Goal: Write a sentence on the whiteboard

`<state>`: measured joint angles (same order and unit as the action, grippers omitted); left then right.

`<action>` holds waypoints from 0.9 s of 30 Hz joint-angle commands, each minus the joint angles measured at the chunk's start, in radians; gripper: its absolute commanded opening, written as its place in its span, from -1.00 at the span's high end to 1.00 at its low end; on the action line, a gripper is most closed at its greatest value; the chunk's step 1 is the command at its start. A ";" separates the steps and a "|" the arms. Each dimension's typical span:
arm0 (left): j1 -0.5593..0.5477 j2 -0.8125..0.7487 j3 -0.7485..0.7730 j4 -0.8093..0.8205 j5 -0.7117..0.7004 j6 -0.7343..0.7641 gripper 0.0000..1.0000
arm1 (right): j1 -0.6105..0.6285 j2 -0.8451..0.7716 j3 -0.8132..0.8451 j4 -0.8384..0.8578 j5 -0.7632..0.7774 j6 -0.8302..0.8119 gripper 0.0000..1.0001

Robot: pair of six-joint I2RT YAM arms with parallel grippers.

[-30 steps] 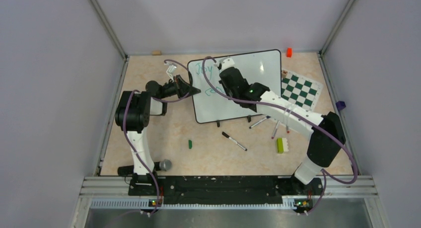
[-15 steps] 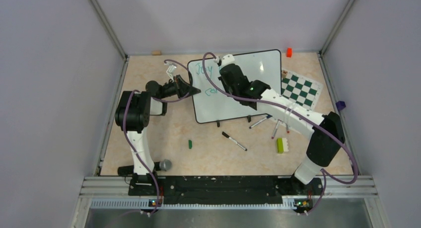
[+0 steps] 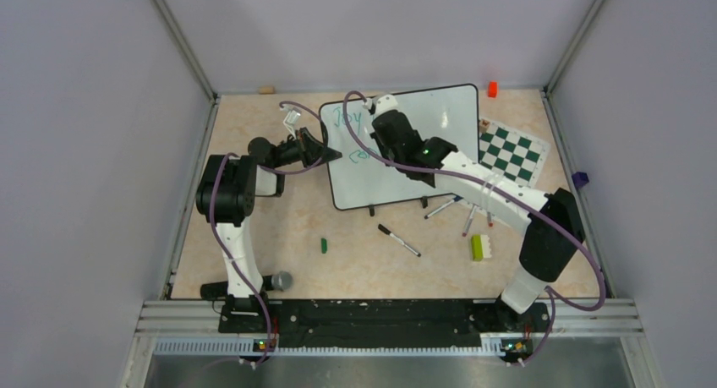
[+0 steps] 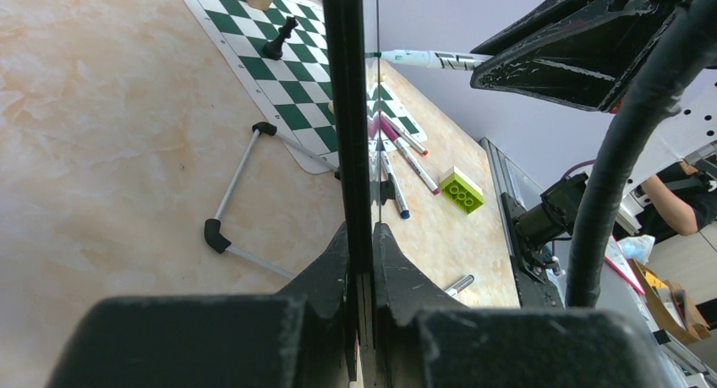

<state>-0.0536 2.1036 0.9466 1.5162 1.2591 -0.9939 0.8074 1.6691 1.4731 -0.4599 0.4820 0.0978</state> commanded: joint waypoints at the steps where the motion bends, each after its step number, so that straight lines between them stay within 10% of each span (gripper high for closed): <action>1: -0.037 0.025 -0.013 0.102 0.196 0.116 1.00 | -0.016 -0.035 -0.029 0.013 -0.030 0.029 1.00; 27: -0.038 0.023 -0.014 0.102 0.195 0.116 1.00 | -0.016 -0.070 -0.072 0.002 0.004 0.033 1.00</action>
<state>-0.0536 2.1036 0.9466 1.5166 1.2594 -0.9939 0.8074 1.6089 1.3376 -0.4625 0.4320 0.1493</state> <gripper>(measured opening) 0.083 0.087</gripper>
